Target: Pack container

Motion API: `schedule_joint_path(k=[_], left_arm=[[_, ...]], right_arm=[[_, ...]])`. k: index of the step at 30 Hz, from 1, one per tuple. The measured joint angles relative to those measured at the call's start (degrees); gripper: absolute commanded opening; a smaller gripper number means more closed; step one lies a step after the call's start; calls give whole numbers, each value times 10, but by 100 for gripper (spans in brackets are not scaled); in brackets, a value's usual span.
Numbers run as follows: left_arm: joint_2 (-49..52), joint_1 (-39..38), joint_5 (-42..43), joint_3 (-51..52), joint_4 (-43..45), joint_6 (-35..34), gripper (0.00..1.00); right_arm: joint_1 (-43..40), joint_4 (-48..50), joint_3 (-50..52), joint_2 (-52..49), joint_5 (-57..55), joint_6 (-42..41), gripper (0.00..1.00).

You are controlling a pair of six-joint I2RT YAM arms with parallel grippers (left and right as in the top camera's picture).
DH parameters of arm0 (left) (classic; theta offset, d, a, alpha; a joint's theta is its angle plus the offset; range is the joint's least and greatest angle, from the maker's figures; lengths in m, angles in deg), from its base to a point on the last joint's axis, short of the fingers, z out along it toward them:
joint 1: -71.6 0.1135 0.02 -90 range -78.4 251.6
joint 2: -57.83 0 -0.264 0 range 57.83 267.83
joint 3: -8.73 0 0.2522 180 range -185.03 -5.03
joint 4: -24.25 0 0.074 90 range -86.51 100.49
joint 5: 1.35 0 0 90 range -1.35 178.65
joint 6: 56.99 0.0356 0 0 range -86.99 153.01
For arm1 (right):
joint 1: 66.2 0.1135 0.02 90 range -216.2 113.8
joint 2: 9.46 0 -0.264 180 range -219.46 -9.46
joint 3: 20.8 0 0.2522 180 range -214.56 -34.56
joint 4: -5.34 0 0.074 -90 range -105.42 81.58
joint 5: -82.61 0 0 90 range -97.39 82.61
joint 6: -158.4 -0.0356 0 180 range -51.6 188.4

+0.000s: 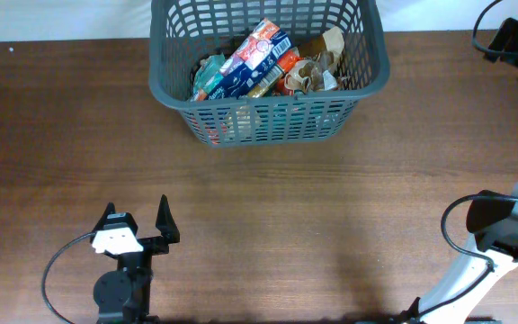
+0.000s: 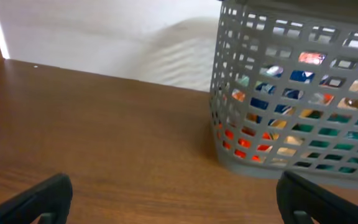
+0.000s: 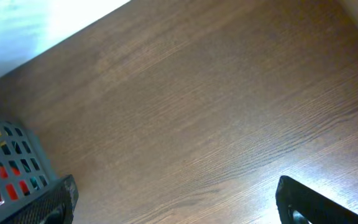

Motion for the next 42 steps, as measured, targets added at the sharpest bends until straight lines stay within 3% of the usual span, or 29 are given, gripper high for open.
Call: schedule_joint_path(k=[6,18,42], left_arm=[[0,0,1,0,0,2,99],[0,0,1,0,0,104,99],[0,0,1,0,0,119,99]], right_arm=[[0,0,0,0,0,0,99],[0,0,0,0,0,0,99],[0,0,0,0,0,0,99]])
